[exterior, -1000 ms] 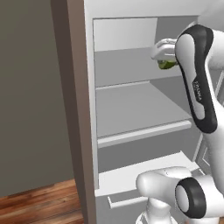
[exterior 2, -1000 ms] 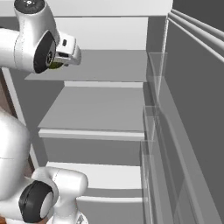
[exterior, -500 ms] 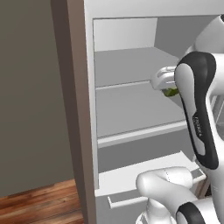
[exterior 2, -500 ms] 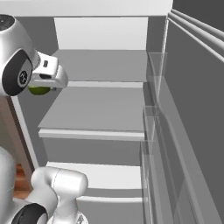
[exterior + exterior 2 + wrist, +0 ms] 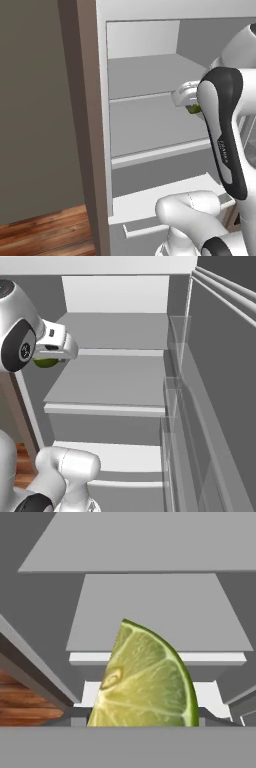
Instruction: There is a bowl on the dining counter. Grab a lemon wedge from the fridge and place it in the bowl. Then get the liquor bottle and glass cup from the cabinet and place them next to the bowl.
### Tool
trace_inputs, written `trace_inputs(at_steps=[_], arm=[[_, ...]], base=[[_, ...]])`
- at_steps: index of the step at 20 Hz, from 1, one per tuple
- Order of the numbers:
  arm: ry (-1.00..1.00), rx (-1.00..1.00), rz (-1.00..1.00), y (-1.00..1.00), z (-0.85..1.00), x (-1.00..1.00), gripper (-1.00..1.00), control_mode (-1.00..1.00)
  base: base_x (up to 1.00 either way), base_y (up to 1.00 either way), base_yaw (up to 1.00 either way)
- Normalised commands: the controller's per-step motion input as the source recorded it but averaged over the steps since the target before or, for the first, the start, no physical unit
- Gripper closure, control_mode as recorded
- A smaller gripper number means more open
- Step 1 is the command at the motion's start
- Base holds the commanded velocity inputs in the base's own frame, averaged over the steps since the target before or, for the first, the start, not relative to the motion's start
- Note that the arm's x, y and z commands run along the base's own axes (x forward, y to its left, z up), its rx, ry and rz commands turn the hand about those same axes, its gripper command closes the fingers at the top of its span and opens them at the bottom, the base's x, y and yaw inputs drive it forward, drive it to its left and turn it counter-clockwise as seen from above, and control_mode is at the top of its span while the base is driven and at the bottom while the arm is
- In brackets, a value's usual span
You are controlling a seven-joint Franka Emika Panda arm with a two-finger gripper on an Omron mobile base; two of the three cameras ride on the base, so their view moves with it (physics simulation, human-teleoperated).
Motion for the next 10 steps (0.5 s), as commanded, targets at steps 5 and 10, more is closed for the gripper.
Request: trace_inputs(at_steps=[5, 10], arm=[[0.0, 0.0, 0.0, -0.01, -0.01, -0.03, 1.0, 1.0], [0.0, 0.0, 0.0, 0.0, 0.0, 0.0, 1.0, 1.0]], base=[[-0.25, 0.02, 0.0], [-1.0, 0.37, 0.0]])
